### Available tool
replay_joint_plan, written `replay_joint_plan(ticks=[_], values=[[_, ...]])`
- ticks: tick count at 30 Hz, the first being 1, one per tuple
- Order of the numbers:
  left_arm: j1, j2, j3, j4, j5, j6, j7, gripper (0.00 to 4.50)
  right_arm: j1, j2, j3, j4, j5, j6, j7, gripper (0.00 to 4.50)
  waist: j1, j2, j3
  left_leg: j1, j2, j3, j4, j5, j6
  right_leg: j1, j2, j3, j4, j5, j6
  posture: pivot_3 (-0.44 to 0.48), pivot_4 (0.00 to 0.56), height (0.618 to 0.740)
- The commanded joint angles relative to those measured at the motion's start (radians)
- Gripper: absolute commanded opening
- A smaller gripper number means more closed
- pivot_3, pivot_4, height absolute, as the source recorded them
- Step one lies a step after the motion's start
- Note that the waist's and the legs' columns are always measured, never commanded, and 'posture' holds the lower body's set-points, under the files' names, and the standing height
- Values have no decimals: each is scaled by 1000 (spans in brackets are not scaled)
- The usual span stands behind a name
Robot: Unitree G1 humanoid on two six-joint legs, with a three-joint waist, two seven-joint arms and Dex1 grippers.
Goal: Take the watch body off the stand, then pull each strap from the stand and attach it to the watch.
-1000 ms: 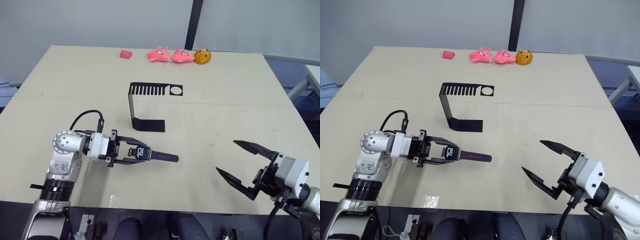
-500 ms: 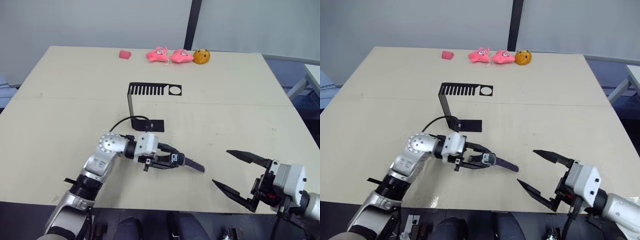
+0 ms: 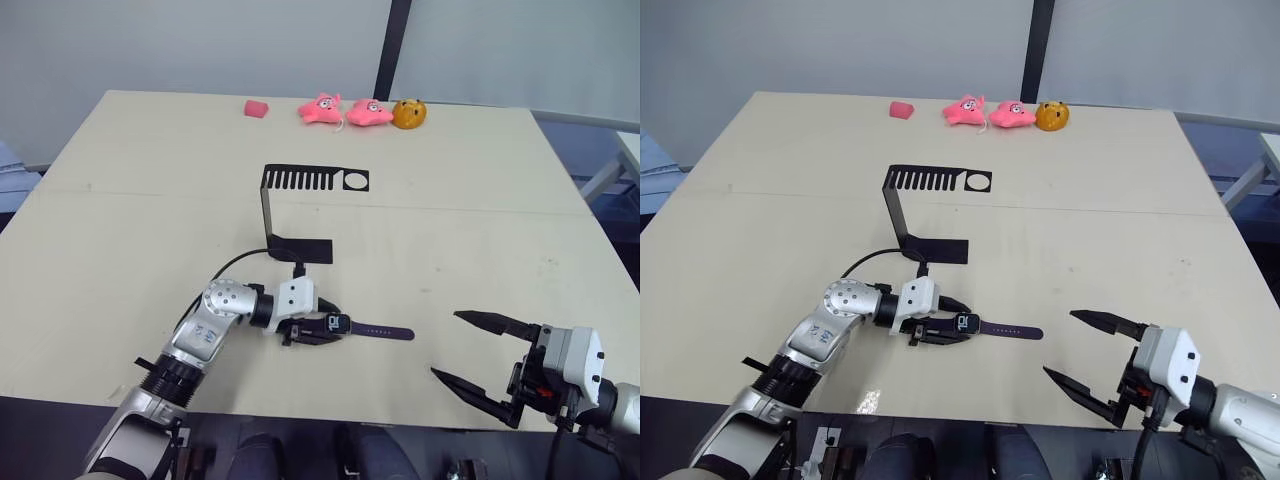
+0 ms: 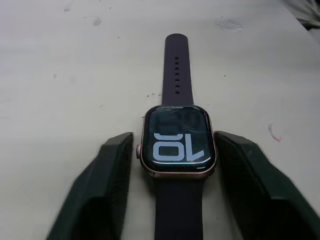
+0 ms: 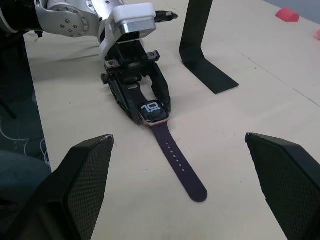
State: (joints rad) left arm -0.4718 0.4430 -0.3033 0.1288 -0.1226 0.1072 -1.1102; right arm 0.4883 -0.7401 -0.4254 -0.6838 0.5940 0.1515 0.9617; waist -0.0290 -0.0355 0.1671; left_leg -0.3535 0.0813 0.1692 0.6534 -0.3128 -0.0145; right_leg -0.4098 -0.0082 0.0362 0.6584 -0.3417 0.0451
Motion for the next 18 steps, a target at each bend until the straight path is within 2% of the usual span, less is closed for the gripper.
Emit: replay_joint_plan(ticks=[1, 5, 7, 10, 13, 18], values=[[52, 66, 144, -78, -139, -78, -74, 4477, 22, -26, -89, 0, 22, -24, 63, 4500, -8, 0, 0, 0, 0, 1, -1, 0, 0, 0, 0, 0, 0, 0, 0, 0, 150, 740], [131, 240, 337, -89, -237, -125, -161, 4477, 64, -43, -196, 4, 56, -18, 122, 4500, -16, 0, 0, 1, 1, 0, -3, 1, -3, 0, 0, -1, 1, -1, -2, 0, 150, 740], [176, 329, 424, -38, -225, -212, -176, 4477, 78, -53, -243, 12, 65, -15, 153, 4500, -19, 0, 0, 2, 1, -1, -5, 2, -3, -1, 0, -1, 2, -2, -3, 0, 150, 740], [234, 409, 514, 12, -216, -285, -178, 4477, 81, -67, -282, 41, 57, -26, 195, 4500, -18, 0, 0, 2, 1, -1, -5, 1, -2, 0, -1, -2, 1, -2, -3, 0, 150, 740], [300, 453, 585, 21, -215, -306, -155, 4477, 52, -86, -292, 87, 37, -42, 228, 4500, -18, -1, 0, 2, 0, 0, -4, -2, 3, 1, -3, -2, -1, -1, -2, 0, 150, 740], [365, 448, 623, -3, -223, -322, -118, 4477, -24, -103, -245, 167, 5, -69, 249, 4500, -13, -1, 0, 1, 0, 0, -5, -2, 3, 0, -3, -3, -2, -1, -3, 0, 150, 740]])
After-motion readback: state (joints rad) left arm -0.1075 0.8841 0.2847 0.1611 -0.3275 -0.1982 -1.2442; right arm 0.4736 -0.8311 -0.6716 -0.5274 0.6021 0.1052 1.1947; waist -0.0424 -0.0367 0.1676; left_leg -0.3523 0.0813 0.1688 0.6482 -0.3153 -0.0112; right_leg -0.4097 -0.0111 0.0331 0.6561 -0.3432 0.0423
